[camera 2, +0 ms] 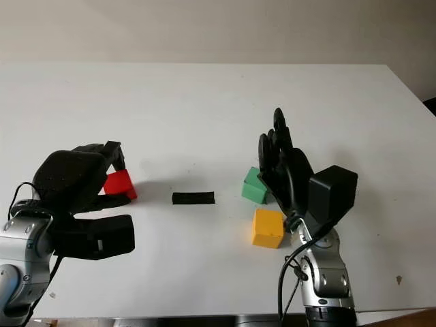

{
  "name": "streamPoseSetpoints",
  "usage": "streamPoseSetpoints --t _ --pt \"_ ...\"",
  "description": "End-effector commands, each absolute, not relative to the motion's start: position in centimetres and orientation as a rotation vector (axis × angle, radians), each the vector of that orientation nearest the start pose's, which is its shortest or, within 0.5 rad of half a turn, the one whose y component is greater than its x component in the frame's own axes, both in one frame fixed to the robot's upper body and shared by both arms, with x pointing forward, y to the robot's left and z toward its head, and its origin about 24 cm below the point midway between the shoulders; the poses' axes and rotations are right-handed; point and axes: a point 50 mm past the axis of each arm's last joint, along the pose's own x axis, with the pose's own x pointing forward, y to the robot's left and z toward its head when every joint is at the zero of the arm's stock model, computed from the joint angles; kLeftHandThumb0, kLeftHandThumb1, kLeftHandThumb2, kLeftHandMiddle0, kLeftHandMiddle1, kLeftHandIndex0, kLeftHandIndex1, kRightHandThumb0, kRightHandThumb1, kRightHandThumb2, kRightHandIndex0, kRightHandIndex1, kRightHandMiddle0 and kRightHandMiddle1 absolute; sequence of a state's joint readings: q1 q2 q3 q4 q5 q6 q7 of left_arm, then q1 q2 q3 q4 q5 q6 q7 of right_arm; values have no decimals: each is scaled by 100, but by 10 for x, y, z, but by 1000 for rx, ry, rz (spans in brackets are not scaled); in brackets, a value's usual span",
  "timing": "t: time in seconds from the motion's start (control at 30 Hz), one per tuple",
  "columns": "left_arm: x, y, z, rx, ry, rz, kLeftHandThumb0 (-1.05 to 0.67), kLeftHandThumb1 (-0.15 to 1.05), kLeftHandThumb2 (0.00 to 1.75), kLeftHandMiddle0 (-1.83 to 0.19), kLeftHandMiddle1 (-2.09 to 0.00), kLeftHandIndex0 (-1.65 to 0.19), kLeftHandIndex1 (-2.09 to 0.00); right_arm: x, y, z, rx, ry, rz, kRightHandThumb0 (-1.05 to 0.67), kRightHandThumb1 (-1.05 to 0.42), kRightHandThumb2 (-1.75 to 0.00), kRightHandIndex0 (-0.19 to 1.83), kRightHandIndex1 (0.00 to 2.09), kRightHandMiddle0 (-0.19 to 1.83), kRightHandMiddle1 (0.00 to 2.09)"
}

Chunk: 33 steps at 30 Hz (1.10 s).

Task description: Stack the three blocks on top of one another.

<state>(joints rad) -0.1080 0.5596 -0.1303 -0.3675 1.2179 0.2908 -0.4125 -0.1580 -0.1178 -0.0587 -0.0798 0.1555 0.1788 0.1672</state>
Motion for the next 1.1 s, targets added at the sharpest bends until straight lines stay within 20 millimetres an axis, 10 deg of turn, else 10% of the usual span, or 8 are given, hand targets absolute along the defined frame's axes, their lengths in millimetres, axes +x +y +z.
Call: streamPoseSetpoints --t 0.0,0.63,1.07 --pt "256 201 142 1706 11 -10 -39 105 10 -28 -14 -13 -156 282 -165 91 33 -82 162 -73 -105 -66 -19 0 -19 0" --pt "268 169 218 1625 -197 -306 -43 105 12 -27 -7 -16 -155 282 -163 90 27 -86 172 -73 -105 -65 -19 0 -19 0" --pt "293 140 210 1610 -232 -376 -38 100 5 -39 -8 -28 -149 282 -158 90 23 -75 171 -75 -105 -64 -19 0 -19 0"
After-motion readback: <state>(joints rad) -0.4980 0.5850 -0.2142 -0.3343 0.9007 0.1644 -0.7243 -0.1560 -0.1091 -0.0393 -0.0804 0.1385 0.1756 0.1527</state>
